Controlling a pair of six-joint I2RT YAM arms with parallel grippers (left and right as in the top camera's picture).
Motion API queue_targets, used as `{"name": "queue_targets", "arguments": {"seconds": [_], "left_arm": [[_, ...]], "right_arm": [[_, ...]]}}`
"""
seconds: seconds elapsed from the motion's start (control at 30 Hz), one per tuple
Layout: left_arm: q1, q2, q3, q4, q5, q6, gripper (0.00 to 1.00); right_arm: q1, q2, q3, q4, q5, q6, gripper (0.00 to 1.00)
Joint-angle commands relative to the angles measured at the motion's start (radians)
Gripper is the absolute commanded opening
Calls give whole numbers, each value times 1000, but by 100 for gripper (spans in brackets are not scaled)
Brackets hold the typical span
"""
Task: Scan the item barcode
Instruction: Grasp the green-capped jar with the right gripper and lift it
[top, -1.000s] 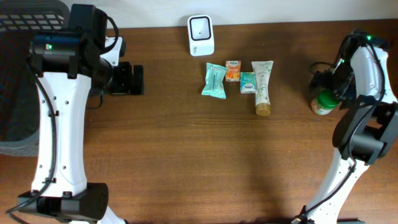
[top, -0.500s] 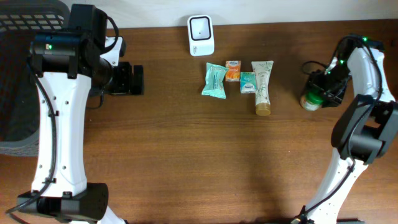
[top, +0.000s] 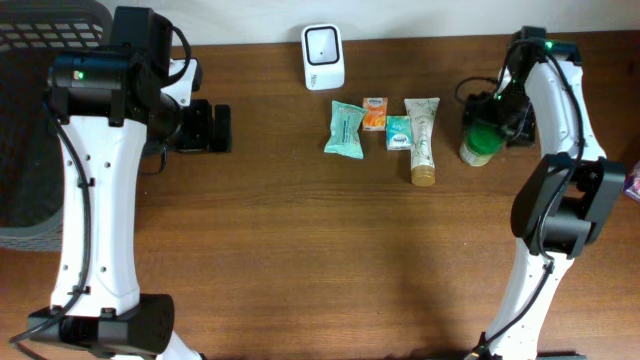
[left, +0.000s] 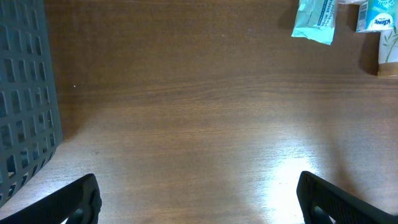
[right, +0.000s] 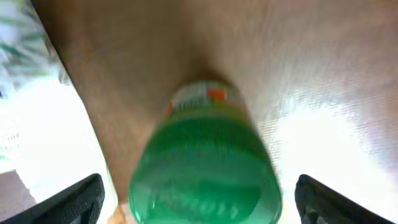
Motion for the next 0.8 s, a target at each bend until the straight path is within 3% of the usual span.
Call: {"name": "queue_targets", "arguments": {"seconds": [0.0,0.13,0.23,0.3,0.53,0.77], "left_arm": [[0,-3,1,-1,1,16,99],[0,-3,1,-1,1,16,99],[0,-3,1,-1,1,16,99],[0,-3,1,-1,0,16,99],[0,-3,1,-1,1,16,99],[0,-3,1,-1,1,16,99]], "right_arm": [[0,6,12,16,30,86,93],[0,31,12,18,-2,221,92],[0,44,12,18,-45,224,89],[0,45,12,13,-45,224,75],[1,45,12,5,-46,211,68],[24,37,24,-80,-45,-186,67]]}}
